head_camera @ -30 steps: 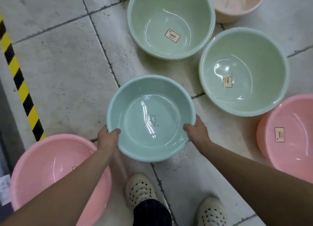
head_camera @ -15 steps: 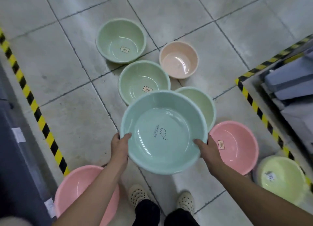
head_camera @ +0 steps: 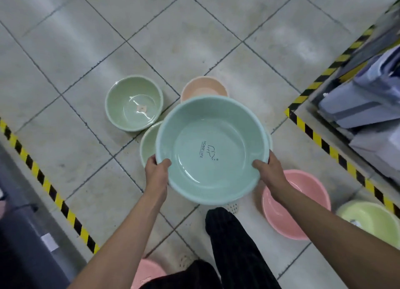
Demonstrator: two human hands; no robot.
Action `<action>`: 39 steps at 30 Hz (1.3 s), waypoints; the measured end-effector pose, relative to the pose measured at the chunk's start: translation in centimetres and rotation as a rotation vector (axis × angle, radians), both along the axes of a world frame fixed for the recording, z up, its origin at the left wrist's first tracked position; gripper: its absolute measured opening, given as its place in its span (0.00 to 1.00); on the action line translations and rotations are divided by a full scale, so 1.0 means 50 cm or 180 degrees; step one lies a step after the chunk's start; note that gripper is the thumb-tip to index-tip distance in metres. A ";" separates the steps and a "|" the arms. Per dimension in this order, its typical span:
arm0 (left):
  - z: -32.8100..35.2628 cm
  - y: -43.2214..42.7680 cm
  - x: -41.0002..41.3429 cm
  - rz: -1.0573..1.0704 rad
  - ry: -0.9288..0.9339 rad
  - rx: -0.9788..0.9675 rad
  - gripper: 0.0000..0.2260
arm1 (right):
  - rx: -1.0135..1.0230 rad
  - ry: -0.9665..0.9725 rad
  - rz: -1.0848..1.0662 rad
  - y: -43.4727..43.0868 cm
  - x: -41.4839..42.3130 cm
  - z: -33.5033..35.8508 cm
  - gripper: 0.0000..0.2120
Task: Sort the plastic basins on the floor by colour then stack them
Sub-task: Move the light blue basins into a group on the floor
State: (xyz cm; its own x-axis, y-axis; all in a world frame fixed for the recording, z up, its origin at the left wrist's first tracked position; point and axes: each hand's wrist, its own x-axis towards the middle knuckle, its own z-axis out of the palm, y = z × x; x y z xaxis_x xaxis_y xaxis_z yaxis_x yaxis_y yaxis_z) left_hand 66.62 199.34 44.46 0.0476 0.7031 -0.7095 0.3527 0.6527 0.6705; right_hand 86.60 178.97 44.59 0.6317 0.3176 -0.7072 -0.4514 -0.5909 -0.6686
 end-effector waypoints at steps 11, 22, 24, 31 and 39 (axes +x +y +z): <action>-0.153 0.260 0.230 -0.0700 0.0282 0.0157 0.13 | 0.0056 0.0111 -0.0470 0.209 0.182 -0.155 0.23; -0.586 0.600 0.477 -0.1198 0.0134 0.0575 0.17 | 0.0141 -0.0337 -0.0989 0.530 0.388 -0.602 0.16; -0.679 0.633 0.501 -0.1362 0.0175 0.0739 0.11 | 0.0145 -0.0418 -0.1157 0.575 0.412 -0.694 0.14; -0.918 0.686 0.516 -0.1677 0.0319 0.0810 0.06 | 0.0096 -0.0500 -0.1157 0.604 0.423 -0.923 0.10; -0.958 0.681 0.547 -0.1391 -0.0014 0.0381 0.07 | 0.0222 -0.0376 -0.1668 0.612 0.411 -0.980 0.07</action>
